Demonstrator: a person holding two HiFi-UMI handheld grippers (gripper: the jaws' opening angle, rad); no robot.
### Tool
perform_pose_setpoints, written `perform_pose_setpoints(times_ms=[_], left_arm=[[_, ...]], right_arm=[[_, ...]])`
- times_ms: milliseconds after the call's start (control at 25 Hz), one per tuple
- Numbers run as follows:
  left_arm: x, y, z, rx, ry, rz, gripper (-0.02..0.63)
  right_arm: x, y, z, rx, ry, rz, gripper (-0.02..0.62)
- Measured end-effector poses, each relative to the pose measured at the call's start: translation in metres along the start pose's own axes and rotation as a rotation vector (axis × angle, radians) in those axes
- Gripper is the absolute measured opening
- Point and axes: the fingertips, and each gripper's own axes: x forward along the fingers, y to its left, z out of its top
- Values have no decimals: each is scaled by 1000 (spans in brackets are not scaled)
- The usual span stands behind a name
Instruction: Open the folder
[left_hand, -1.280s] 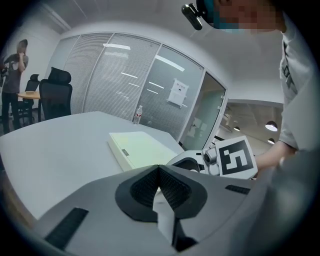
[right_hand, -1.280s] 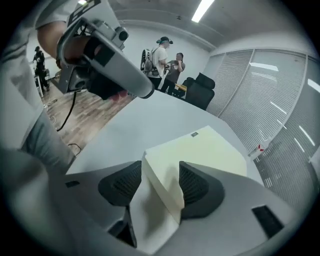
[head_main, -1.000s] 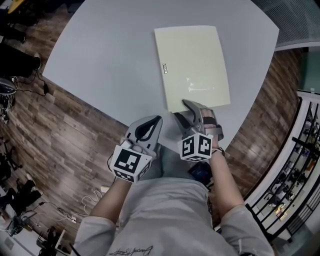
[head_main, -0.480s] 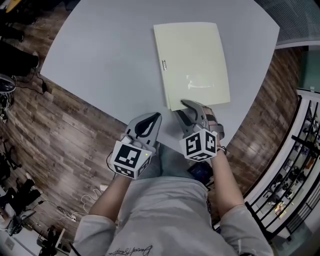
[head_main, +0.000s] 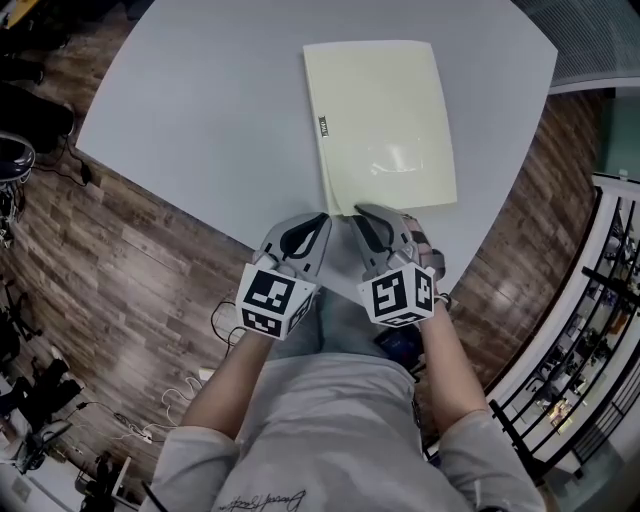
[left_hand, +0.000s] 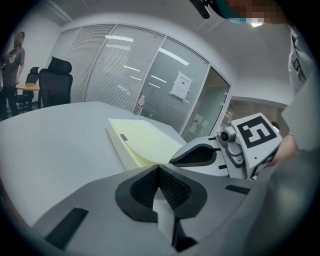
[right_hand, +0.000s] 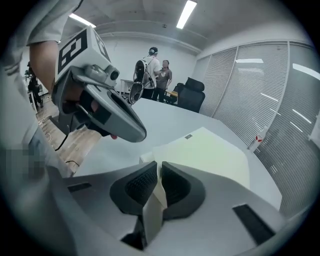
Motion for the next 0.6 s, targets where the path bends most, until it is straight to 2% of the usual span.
perform_pose_setpoints(times_ms=[280, 400, 600], left_arm=[[33, 5, -3, 54, 23, 25, 9], [36, 9, -9, 52, 34, 37, 9], [35, 11, -5, 57, -15, 59, 9]], right_arm=[[2, 3, 11, 50, -36, -10, 31], [3, 4, 12, 65, -35, -21, 29], [-4, 1, 16, 86, -60, -38, 26]])
